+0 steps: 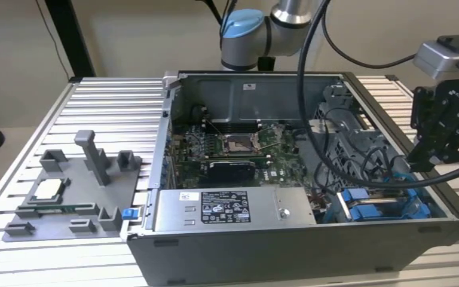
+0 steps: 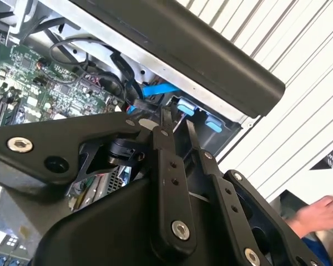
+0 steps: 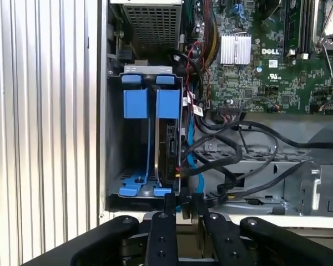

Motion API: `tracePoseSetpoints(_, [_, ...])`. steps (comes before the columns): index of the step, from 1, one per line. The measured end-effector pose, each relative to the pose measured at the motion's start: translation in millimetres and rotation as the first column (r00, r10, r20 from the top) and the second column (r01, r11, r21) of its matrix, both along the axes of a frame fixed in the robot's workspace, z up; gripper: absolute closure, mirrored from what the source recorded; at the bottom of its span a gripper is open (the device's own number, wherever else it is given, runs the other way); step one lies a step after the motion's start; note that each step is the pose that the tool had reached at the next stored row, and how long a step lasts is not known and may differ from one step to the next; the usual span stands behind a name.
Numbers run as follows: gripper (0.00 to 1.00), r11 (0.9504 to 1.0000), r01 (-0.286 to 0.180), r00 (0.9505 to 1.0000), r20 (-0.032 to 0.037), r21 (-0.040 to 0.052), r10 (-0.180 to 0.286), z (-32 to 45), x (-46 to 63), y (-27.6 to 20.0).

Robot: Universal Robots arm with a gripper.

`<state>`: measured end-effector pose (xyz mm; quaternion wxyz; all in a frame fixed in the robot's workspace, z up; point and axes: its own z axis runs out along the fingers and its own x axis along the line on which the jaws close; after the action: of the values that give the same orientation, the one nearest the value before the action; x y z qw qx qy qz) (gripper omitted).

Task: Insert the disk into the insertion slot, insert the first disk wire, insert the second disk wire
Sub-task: 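Insert the first disk wire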

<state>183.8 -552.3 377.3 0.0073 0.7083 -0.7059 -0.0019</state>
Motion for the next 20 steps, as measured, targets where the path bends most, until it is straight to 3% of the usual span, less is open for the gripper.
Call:
tracePoseSetpoints(8, [0.00, 0.9996, -0.027, 0.9996, 0.0010, -0.0002, 0.027, -0.8, 2.3, 0.0])
tracePoseSetpoints(9, [1.00, 0.9996, -0.028, 0.9996, 0.0015, 0.0003, 0.028, -1.0, 2.4, -0.1])
tracePoseSetpoints(15, [1.00, 0.9994, -0.033, 0.9994, 0.0025, 0.0082, 0.033, -2.8, 2.3, 0.0])
tracePoseSetpoints(20, [1.00, 0.9994, -0.033, 0.9994, 0.0016, 0.0085, 0.033, -2.9, 4.2, -0.1])
